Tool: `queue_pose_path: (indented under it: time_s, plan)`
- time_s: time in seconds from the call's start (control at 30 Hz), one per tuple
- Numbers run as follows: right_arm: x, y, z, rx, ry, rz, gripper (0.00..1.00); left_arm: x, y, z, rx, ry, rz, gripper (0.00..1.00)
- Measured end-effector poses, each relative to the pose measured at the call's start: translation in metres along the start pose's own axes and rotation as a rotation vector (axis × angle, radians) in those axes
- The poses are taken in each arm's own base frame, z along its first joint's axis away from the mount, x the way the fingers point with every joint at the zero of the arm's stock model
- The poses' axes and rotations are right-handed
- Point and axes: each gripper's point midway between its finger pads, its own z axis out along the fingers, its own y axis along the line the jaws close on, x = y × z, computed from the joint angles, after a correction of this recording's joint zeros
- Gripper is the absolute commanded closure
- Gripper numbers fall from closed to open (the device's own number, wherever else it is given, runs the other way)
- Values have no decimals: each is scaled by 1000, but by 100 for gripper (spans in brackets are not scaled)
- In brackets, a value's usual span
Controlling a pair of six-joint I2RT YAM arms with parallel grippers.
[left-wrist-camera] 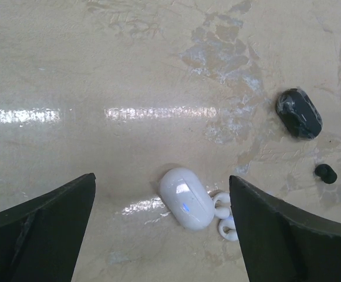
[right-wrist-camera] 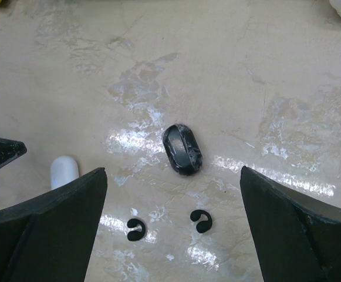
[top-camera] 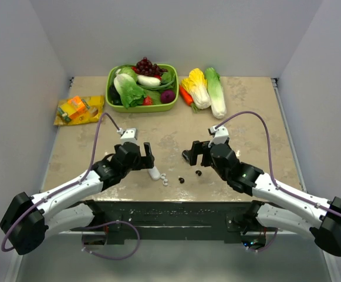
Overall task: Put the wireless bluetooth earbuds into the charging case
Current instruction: Pick up the charging case at the center of the board.
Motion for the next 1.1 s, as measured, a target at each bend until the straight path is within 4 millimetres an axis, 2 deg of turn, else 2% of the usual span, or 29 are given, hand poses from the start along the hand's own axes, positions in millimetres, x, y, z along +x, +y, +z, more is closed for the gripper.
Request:
queue_pose_path:
  time_s: [0.13,0.3,0.37,0.5,0.6,0.77,0.8,0.83,0.97,1.1]
  plan:
    - [1,0,1,3,4,-1,6,0,-10,2,49,7,20,0]
    - [1,-1,0,3,4,0,8,-2,-31,9,114,32,80,7]
    - [0,-2,-2,5,1,3,8,-4,-44,14,127,47,117,11]
    - [-3,-14,-6,66,-16,29,10,-10,-85,27,176,61,224,16]
    - [4,-26,-5,124,-15,51,14,-8,-101,31,216,59,279,21]
    - [26,-38,-12,141,13,90,13,-4,-115,38,297,54,356,17]
    - [27,-38,-14,135,11,99,11,-3,-117,40,307,57,366,4]
    - [25,-38,-17,127,7,107,9,0,-119,42,319,66,390,0]
    - [16,-30,-27,68,-9,133,5,14,-124,58,337,131,488,0]
    - [7,-19,-35,10,2,139,4,18,-137,77,347,183,581,0]
